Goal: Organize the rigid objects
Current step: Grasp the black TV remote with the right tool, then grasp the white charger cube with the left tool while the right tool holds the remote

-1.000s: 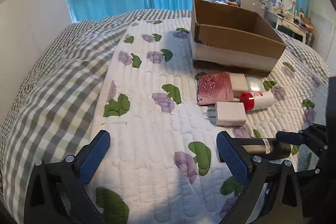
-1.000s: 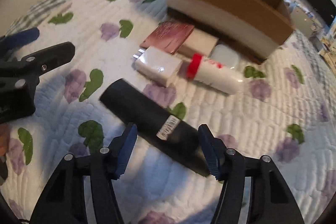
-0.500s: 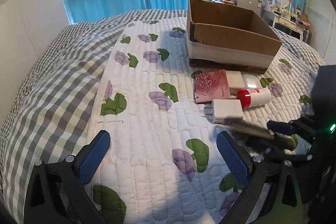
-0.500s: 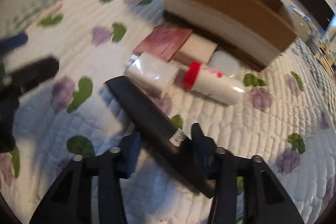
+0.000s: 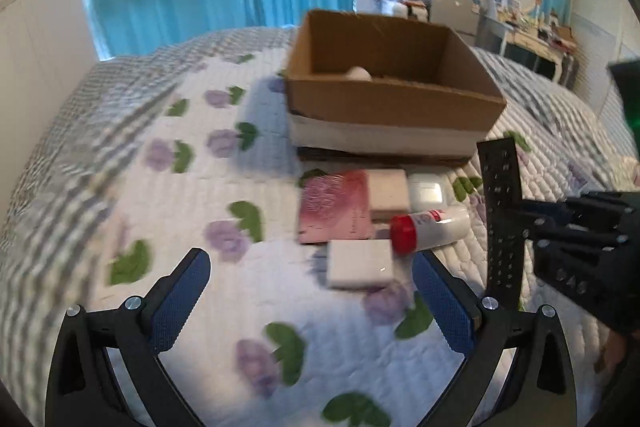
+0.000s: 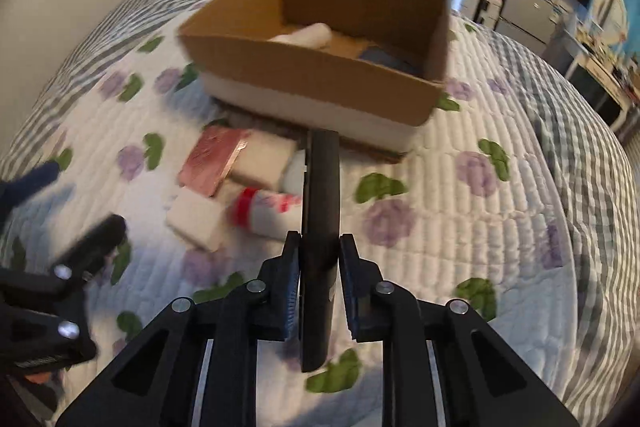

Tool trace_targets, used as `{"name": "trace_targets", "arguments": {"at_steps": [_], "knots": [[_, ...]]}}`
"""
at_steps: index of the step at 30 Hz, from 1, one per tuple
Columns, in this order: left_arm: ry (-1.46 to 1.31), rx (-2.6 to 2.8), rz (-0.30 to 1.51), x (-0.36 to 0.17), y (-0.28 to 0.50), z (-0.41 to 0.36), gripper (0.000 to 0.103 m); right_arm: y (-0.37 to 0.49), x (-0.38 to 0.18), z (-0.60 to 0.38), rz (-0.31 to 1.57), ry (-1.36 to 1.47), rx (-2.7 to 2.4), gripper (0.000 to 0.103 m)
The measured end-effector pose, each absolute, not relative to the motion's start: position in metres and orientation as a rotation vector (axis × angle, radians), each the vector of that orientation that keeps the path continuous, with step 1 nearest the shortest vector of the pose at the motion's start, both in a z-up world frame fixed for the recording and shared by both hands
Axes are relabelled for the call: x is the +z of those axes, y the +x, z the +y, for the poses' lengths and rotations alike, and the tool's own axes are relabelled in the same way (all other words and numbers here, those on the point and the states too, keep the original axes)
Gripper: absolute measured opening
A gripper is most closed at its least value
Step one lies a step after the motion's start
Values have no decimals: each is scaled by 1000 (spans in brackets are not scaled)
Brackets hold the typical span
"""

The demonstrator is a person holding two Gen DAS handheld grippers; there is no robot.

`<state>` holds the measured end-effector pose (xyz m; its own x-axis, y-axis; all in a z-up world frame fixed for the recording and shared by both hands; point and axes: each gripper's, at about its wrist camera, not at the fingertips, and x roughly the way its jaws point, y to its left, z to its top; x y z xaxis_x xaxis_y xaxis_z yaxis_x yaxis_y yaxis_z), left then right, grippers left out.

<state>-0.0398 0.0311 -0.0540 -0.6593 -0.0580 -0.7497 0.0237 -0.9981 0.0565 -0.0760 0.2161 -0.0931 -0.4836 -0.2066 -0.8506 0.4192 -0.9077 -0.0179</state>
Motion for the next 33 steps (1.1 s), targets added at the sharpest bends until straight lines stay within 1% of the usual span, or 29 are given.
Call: {"name": "trace_targets", "arguments": {"at_steps": [3,6,7,9,11,12,13,17,22,28,33], "knots": [[1328,-2801,-105,-79,-57,42,103,-82,-103,226,234,1348,-2401,18],[1428,-2756,-64,-103,-72,43,99,-86,-111,231,195,1348,-2400,18],[1445,-2754,-38,-107,-75,42,95,-88,-113,232,170,1352,-2393,18],[1474,-2748,-1,-115,-79,40,91,-90,-117,230,167,1359,-2387,18],[1512,-2744,1,-121,-82,42,83,-91,-122,229,161,1362,-2381,18],[1522,-2742,-3,-123,-82,43,71,-92,-124,229,156,1366,-2379,18],[1534,-2736,-14,-125,-83,44,69,-92,-126,229,150,1371,-2378,18],[1518,-2756,-5,-120,-77,42,69,-89,-125,232,128,1361,-2389,18],[1447,-2803,6,-96,-63,41,69,-76,-108,236,116,1306,-2404,18],[1343,-2883,6,-49,-46,42,69,-68,-63,239,107,1214,-2456,18],[1218,-2949,-5,-3,-44,39,69,-69,-12,236,123,1108,-2507,18]]}}
